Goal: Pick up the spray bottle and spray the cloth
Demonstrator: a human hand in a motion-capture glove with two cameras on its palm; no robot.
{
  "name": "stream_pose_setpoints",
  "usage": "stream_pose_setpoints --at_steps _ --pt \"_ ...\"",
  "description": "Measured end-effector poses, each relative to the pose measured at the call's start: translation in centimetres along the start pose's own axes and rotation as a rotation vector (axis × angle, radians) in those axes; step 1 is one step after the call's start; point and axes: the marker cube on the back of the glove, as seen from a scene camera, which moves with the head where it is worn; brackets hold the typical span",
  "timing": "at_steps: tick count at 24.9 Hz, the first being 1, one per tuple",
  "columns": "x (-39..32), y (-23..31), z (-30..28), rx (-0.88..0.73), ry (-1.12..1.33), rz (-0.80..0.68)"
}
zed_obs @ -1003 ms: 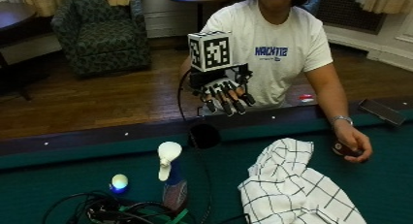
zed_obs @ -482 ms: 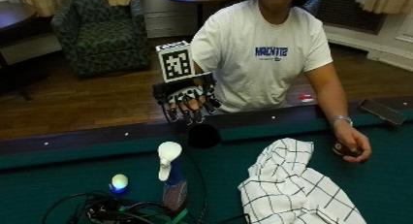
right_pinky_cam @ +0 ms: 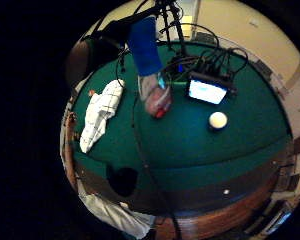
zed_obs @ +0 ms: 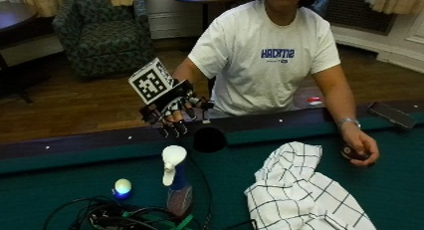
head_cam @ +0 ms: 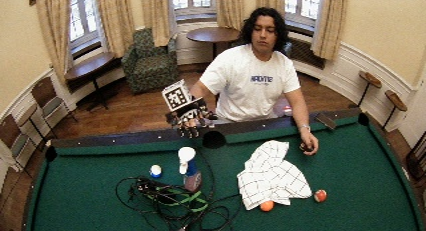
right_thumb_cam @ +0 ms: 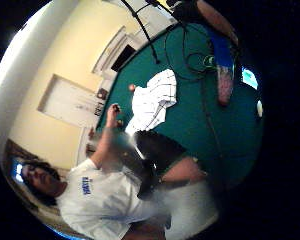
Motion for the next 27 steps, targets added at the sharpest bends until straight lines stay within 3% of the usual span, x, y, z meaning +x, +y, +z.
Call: stream_pose_setpoints --at_steps 12,27 --pt "4.2 1.8 2.1 0.051 -0.499 0.205" --pt "6.1 -0.9 4.3 0.097 -0.654 0.304"
